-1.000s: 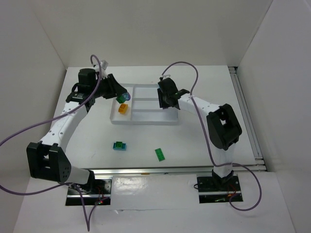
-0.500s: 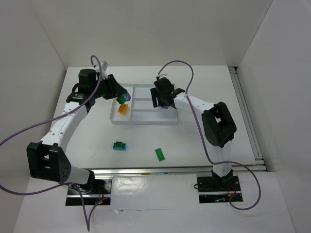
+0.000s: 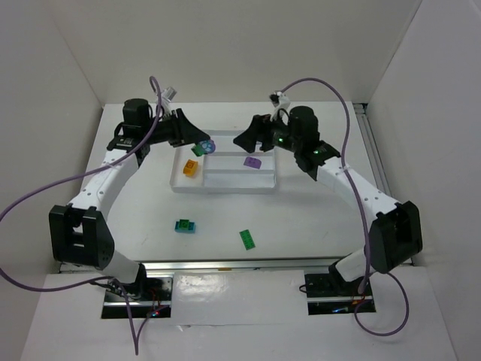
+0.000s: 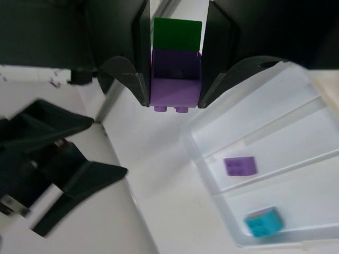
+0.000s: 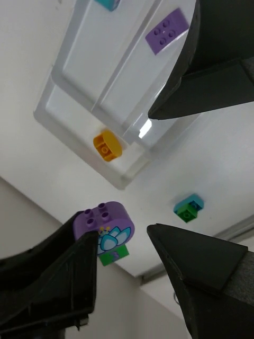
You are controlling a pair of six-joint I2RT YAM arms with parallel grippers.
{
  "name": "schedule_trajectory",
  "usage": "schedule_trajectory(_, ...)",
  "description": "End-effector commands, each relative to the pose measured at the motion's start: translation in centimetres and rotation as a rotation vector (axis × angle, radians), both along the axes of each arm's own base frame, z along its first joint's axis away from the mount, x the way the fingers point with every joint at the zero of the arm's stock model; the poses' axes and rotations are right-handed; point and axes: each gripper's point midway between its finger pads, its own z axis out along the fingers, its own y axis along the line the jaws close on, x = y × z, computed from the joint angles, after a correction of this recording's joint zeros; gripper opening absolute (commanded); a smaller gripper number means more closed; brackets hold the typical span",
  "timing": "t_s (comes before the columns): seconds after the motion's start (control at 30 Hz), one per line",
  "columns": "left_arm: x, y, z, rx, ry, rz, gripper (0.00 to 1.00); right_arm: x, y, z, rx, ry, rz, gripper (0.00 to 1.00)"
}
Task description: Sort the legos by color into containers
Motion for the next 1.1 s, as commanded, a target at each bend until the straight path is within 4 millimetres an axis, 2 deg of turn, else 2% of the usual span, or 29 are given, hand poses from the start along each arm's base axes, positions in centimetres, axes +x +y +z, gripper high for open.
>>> schedule_trajectory(0.0, -2.4, -2.1, 4.4, -0.140, -0.123, -0.272, 0.00, -3.6, 0.7, 1.9, 0.183, 0.003, 0.280, 0.87)
schedule_trajectory(0.07, -3.2, -2.6, 5.5, -0.190, -0.144, -0.343, 0.00, -4.5, 0.9, 2.7, 0.214, -0.001, 0.341, 0.87)
schedule_trajectory(0.13, -3.3, -2.8, 5.1, -0.231, -0.106, -0.348, 0.00, -4.8, 1.6, 3.1, 0.233, -0.005, 0.380, 0.87)
schedule_trajectory(0.27, -3.8, -3.0, 5.9, -0.268, -0.131, -0.401, 0.00, -5.1, 2.5, 4.0, 0.243, -0.039, 0.414, 0.89)
schedule_trajectory(0.33, -3.7, -3.0, 5.6, -0.273, -0.122, -0.409, 0.00, -5.3, 2.9, 3.9, 0.264, -0.029, 0.452, 0.89)
schedule_trajectory(0.37, -3.7, -3.4, 5.1, -0.272, -0.104, -0.416, 0.00, -5.2, 2.9, 4.6, 0.274, -0.046, 0.454, 0.89)
schedule_trajectory(0.53, -3.8, -3.7, 5.1, -0.271, -0.104, -0.414, 0.00, -5.6, 4.3, 4.4, 0.285, -0.021, 0.519, 0.87)
schedule_trajectory(0.63, -3.7, -3.7, 5.2, -0.263, -0.116, -0.416, 0.00, -5.8, 5.0, 5.3, 0.335, -0.028, 0.555, 0.87)
schedule_trajectory(0.67, -3.7, -3.7, 5.2, -0.262, -0.116, -0.416, 0.00, -5.9, 5.5, 4.7, 0.333, -0.013, 0.563, 0.87)
schedule_trajectory(0.83, -3.7, -3.7, 4.9, -0.263, -0.107, -0.415, 0.00, -5.6, 6.1, 4.5, 0.369, 0.000, 0.565, 0.78)
schedule_trajectory(0.9, -4.1, -4.0, 5.2, -0.263, -0.115, -0.426, 0.00, -5.4, 6.3, 5.6, 0.382, -0.032, 0.571, 0.76)
schedule_trajectory(1.07, -4.2, -4.0, 4.6, -0.260, -0.115, -0.426, 0.00, -5.4, 6.8, 6.1, 0.411, -0.026, 0.585, 0.67)
